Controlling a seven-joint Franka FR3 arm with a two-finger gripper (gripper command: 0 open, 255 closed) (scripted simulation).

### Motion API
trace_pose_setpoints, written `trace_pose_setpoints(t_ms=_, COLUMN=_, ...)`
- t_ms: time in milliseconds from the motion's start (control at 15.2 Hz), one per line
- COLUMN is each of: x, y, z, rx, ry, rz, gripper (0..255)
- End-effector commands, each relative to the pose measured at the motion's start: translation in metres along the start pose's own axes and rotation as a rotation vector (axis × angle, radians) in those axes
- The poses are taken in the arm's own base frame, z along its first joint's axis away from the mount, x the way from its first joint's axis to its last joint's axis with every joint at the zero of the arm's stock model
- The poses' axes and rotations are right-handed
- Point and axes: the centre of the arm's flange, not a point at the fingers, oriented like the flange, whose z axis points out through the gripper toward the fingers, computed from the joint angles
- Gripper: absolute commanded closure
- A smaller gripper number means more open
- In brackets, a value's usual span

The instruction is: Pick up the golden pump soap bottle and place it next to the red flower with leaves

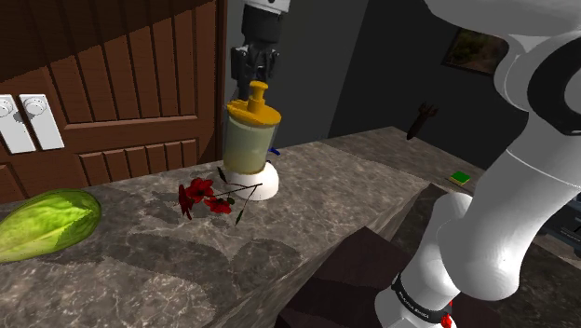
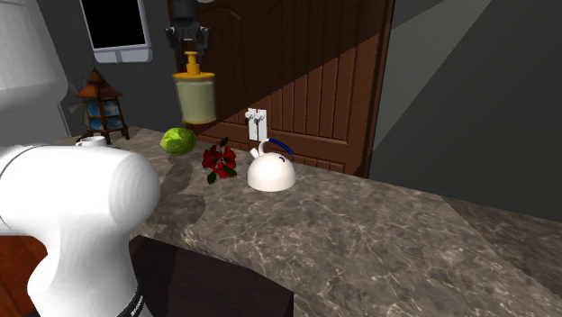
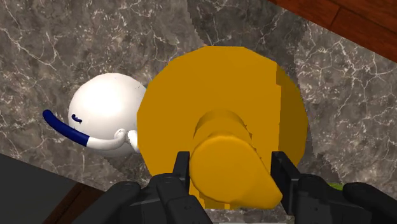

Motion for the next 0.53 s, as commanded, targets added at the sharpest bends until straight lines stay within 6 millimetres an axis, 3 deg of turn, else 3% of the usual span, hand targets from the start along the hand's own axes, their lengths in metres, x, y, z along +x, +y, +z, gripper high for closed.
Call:
trace_pose_setpoints(t_ms=0, x=0.0, y=-0.026, z=0.001, rx=0.0, ry=0.001, rz=0.002, gripper=255)
trace_pose_setpoints(t_ms=462, x=0.003, y=-0.118, z=-0.002, rx=0.0, ry=0.001, rz=0.002, gripper=255)
